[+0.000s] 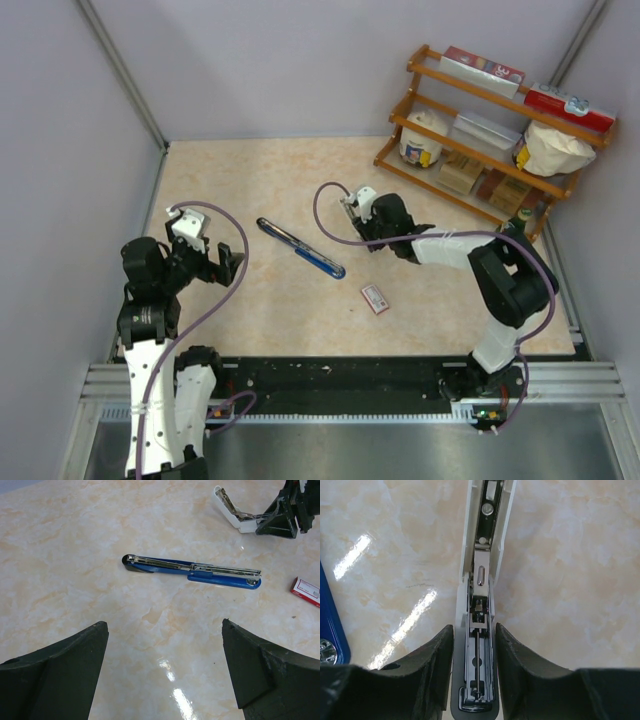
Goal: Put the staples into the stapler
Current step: Place the stapler at the center of the board.
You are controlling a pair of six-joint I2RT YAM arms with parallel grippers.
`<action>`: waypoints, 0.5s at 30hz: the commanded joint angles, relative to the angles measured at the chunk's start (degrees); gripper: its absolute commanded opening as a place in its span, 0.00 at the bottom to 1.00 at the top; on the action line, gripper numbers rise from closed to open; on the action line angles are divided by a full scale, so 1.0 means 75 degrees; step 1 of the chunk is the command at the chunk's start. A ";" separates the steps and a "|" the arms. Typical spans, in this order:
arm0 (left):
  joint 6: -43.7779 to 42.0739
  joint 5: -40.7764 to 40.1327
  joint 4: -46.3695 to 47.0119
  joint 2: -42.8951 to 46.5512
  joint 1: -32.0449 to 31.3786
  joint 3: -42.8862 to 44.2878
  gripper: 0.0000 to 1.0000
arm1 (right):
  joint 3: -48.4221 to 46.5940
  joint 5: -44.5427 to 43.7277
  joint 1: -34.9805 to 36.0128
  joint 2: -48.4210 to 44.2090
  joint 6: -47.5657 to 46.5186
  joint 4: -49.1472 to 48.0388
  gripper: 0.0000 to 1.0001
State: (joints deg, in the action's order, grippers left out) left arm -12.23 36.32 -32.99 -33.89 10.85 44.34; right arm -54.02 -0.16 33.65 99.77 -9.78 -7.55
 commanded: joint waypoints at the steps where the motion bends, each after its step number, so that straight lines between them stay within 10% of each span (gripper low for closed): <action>1: -0.0080 -0.0026 0.0438 0.0054 0.0053 -0.0040 0.99 | -0.0309 0.0045 0.0142 0.0221 0.0156 0.0432 0.39; 15: -0.0057 0.0009 0.0450 0.0077 0.0065 -0.0052 0.99 | -0.0286 0.0045 0.0142 0.0175 0.0167 0.0433 0.34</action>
State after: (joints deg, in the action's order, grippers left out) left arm -12.23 36.32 -32.97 -33.89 10.85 44.34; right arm -54.15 0.03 34.00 101.06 -9.21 -3.38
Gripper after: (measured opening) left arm 0.987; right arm 0.338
